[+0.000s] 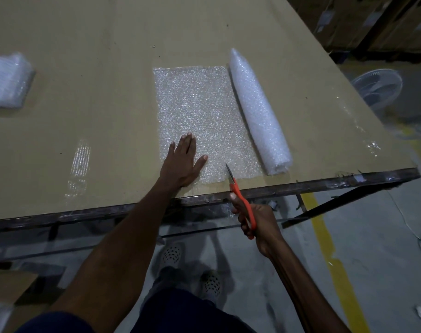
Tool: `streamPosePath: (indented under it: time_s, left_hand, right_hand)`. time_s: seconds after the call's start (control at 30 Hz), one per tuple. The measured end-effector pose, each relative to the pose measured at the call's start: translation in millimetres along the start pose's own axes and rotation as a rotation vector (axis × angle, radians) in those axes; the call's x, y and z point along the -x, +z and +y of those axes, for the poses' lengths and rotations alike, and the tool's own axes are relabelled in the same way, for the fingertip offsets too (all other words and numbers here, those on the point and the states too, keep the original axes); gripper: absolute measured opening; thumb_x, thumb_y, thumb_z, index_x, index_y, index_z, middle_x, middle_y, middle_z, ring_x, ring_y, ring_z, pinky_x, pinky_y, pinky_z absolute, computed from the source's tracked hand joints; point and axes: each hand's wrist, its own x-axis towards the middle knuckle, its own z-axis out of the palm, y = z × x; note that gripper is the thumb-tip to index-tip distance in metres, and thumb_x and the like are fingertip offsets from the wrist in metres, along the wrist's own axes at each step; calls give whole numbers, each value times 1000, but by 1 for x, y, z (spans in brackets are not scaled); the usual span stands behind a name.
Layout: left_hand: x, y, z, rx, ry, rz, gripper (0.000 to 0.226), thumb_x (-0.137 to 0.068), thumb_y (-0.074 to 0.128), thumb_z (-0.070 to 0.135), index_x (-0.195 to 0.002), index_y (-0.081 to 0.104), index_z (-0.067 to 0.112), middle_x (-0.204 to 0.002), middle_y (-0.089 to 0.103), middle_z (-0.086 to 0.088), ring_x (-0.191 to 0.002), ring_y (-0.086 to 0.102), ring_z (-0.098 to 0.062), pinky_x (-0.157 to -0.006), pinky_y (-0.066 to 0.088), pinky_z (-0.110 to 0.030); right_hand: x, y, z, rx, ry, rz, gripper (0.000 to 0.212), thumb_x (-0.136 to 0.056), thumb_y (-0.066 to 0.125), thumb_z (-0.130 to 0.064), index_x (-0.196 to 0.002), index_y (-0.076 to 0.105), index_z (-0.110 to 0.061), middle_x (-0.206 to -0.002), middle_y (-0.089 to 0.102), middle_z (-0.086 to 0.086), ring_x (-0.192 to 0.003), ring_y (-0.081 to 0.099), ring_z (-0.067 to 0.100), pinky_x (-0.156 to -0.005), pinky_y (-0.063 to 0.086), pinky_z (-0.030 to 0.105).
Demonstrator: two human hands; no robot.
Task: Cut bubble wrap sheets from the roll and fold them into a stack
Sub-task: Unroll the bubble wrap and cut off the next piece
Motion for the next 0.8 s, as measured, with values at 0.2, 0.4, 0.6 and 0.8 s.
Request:
streamPosePath:
  time_s: [0.2, 0.4, 0.6, 0.8]
  left_hand:
    - [1, -1, 1, 9, 4, 12, 76, -104, 22, 57, -159, 10, 7, -168, 3, -10, -155, -1, -20, -123, -3, -45]
    - [2, -2, 1, 20, 3, 9, 77, -104, 21, 58, -160, 7, 7, -168, 0, -8, -155, -4, -19, -123, -5, -44]
    - [1, -1, 1, 14, -2, 7, 77, -104, 21, 59, -160, 7, 7, -168, -1, -8, -155, -5, -18, -123, -6, -43]
    - [2, 0, 1, 6, -1, 12, 77, -103, 20, 59, -160, 6, 8, -168, -1, -7, -154, -6, -17, -123, -7, -42]
  right_hand:
    - [-11, 9, -9, -11, -28, 9, 65, -63, 83, -59, -87, 70, 1, -58, 48, 6, -41, 39, 12, -39, 27, 19]
    - [-12, 8, -7, 3, -53, 8, 62, -61, 82, -58, -82, 69, -1, -57, 48, 5, -42, 38, 12, -38, 26, 19]
    - [-23, 14, -16, 0, -18, 12, 57, -61, 84, -61, -75, 70, -8, -59, 51, 7, -41, 40, 13, -40, 26, 20]
    - [-22, 11, -20, 19, -29, 21, 60, -69, 84, -56, -82, 72, 1, -55, 47, 6, -40, 39, 11, -41, 26, 21]
